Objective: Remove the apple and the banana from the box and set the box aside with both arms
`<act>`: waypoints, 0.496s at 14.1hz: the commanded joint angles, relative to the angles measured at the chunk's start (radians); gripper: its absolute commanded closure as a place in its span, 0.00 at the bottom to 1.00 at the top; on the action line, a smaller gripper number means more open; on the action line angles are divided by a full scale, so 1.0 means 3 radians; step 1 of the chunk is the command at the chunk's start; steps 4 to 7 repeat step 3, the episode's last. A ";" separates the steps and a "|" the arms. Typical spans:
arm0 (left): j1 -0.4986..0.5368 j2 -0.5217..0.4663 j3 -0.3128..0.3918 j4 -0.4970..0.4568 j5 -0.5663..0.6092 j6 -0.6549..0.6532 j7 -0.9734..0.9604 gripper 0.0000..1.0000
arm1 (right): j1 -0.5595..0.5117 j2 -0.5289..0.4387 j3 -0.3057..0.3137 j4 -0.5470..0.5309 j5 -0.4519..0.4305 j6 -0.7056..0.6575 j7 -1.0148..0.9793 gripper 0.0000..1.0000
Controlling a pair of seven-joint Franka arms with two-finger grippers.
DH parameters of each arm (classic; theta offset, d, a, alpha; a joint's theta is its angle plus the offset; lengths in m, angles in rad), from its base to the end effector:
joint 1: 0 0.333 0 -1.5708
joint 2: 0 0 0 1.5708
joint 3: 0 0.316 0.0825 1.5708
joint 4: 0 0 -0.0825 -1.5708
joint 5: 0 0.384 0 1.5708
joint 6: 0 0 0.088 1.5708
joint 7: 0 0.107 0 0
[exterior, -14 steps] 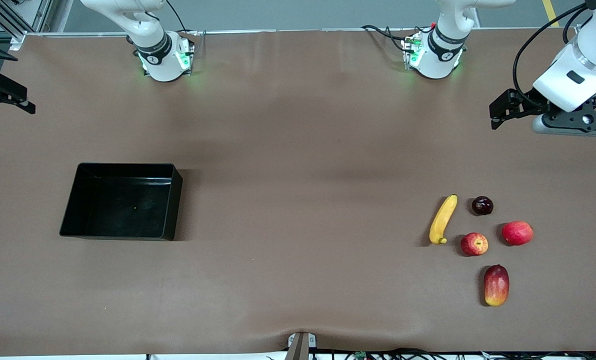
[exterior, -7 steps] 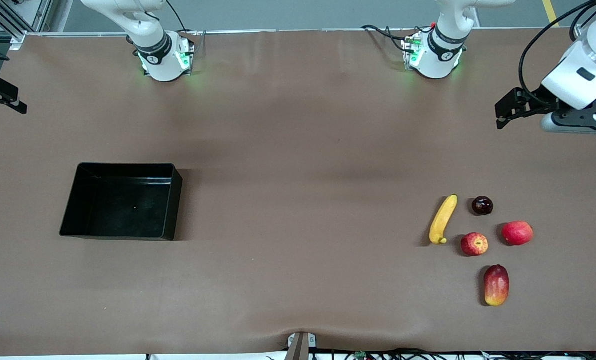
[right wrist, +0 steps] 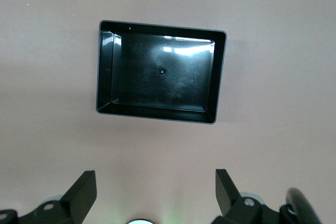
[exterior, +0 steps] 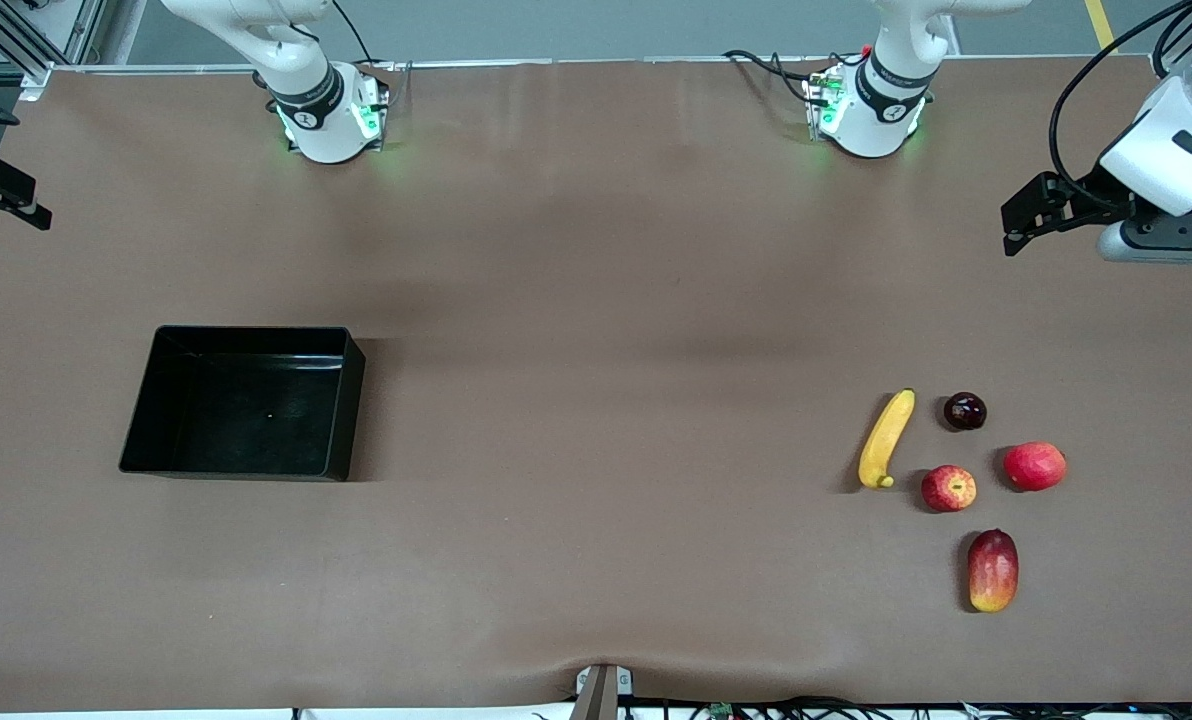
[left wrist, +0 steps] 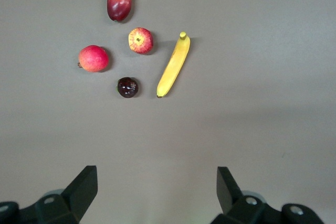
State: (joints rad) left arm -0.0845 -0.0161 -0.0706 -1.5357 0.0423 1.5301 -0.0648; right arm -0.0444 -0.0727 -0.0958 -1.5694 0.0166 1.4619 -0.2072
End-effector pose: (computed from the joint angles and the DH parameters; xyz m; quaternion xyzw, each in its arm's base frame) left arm 0.5399 -0.0800 0.6463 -0.9988 0.0442 -0.0076 0.0210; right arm 0.5154 -0.0729 0.6547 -0.9992 -0.0344 0.0153 0.0146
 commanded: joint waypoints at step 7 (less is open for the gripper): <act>0.0016 -0.0043 -0.0020 0.0016 -0.0008 -0.0059 -0.0004 0.00 | 0.0025 -0.0013 0.0033 0.0026 -0.0076 -0.0021 0.0103 0.00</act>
